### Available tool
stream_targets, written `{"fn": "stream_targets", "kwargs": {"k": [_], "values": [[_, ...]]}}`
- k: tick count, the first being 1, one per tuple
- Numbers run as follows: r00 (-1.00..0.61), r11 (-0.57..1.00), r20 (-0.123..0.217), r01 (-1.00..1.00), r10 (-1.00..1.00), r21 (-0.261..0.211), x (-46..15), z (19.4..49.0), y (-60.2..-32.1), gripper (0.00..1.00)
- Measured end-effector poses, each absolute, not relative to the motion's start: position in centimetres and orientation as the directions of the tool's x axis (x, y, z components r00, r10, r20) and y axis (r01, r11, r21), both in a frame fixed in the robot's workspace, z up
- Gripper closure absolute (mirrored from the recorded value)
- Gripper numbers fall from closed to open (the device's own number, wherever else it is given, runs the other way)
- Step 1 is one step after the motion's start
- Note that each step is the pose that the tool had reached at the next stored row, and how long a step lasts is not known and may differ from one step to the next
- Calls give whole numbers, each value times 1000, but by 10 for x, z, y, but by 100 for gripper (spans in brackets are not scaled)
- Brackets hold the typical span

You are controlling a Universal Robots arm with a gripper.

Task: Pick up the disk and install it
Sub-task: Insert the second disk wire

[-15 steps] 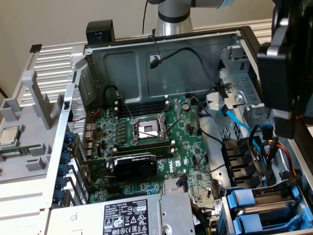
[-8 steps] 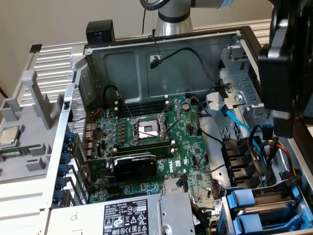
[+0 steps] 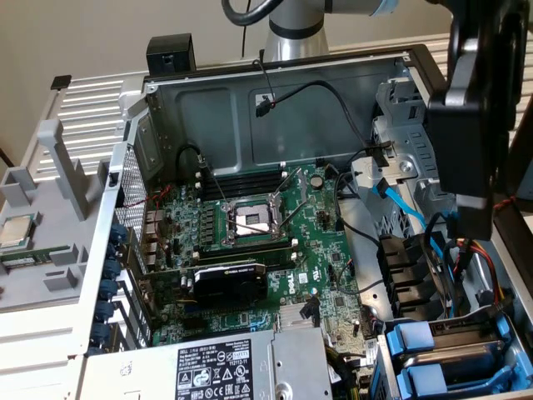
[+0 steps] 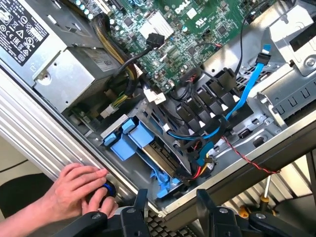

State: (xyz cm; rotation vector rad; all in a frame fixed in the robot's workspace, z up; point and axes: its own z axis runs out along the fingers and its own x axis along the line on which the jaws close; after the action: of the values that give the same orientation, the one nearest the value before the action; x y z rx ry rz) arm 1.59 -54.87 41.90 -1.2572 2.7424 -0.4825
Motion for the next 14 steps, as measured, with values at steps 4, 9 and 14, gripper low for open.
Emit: {"fn": "stream_targets", "kwargs": {"k": [4, 9, 14], "values": [[-643, 598, 52, -736, -764, -319, 14, 419, -551, 48], [-616, 572, 52, -756, -786, -318, 12, 419, -553, 48], [-571, 528, 54, -788, -819, -317, 12, 418, -553, 48]]}}
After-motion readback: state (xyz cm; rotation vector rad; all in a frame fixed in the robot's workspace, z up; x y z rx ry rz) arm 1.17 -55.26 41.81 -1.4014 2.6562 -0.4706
